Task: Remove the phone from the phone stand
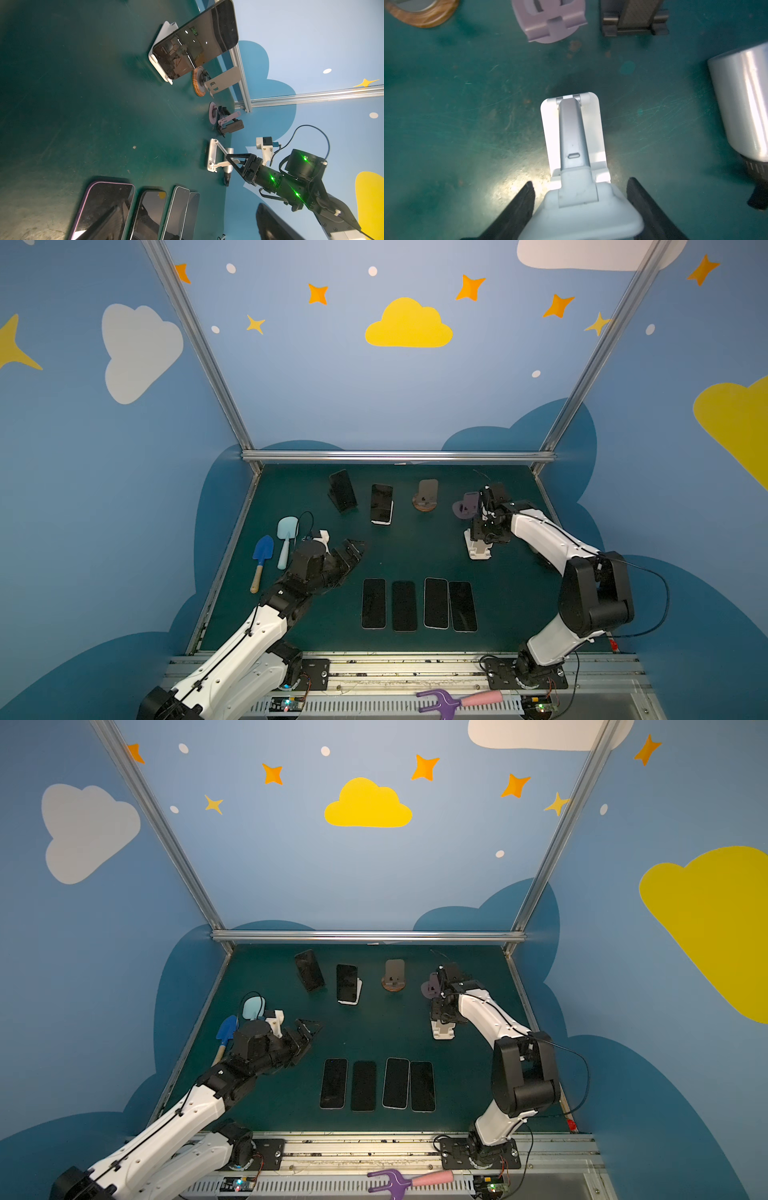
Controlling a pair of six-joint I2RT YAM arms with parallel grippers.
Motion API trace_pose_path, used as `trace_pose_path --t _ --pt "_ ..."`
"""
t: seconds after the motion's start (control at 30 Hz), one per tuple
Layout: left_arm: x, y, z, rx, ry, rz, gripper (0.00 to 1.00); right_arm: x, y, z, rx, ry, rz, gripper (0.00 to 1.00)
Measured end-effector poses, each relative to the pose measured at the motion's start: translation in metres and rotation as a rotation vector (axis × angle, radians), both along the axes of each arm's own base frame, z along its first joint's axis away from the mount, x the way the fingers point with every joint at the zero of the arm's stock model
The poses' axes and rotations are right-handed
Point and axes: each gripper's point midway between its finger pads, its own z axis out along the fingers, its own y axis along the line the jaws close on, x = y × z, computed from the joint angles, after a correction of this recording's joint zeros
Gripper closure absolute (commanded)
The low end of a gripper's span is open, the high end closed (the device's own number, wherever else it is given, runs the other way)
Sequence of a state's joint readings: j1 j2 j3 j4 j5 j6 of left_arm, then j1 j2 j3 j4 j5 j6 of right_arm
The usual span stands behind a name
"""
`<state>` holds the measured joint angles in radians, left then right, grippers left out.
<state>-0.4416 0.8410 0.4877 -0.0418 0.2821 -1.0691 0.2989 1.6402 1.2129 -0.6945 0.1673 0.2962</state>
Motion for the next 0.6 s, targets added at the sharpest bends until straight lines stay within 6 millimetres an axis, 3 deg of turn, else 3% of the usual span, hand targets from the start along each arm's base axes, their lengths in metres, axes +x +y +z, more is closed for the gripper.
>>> trace_pose_path --t 0.17,0.33,0.43,0.6 --pt "0.000 0.001 0.001 0.001 -0.002 0.003 0.00 0.007 0.034 0.023 0.037 -0.038 0.053 0.42" --pt "-0.003 0.004 0.004 0.004 -0.012 0.010 0.00 0.032 0.077 0.037 0.065 -0.072 0.088 0.42" --pt "-0.003 0.006 0.007 0.004 -0.023 0.020 0.00 0.049 0.098 0.025 0.064 -0.054 0.085 0.42" --pt "-0.002 0.007 0.007 0.007 -0.027 0.028 0.00 0.069 0.110 -0.004 0.020 0.003 0.040 0.41"
